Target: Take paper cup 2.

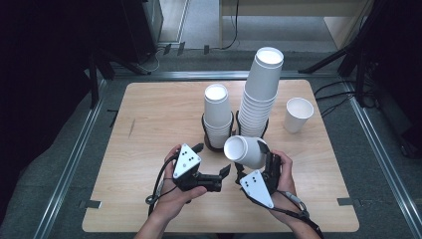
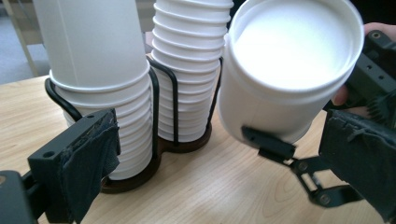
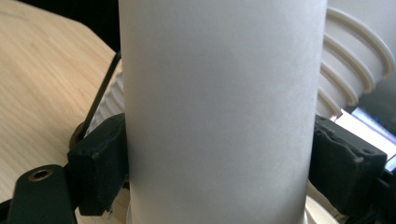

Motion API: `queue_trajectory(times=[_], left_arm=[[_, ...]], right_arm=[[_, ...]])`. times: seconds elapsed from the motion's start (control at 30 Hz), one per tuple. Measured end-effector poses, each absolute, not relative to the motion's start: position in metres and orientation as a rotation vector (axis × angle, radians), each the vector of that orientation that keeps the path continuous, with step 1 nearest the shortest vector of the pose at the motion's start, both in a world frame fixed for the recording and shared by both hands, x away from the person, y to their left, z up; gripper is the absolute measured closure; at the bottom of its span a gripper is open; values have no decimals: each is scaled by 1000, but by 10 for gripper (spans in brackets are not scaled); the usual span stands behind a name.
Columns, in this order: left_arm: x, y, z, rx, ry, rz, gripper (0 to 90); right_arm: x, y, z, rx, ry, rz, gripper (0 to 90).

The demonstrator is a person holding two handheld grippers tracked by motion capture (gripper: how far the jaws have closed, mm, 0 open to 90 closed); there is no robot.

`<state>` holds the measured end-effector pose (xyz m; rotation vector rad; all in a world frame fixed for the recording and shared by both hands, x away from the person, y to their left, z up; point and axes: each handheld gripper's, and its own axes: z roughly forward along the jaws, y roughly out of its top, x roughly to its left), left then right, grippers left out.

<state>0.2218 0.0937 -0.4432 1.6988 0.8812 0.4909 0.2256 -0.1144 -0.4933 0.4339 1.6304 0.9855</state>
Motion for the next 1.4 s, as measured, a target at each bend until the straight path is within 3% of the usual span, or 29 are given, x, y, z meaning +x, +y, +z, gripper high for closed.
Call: queue_trajectory(times=[0.77,0.83,1.07,1.2,1.4], left_arm=[[220,86,-447,1781,808,384,1],[220,86,-447,1778,815,387,52],[220,85,-448,1791,814,357,69],[220,84,-448,1797,822,362,132],[220,83,-448,1810,831,363,135]], right_arm=[[212,-95,-510,216,1675,953,145],[212,-94,-511,202,1677,954,145],[209,-92,-513,151,1679,945,145],[207,-90,-515,111,1681,933,144],[206,-89,-516,90,1682,930,144]])
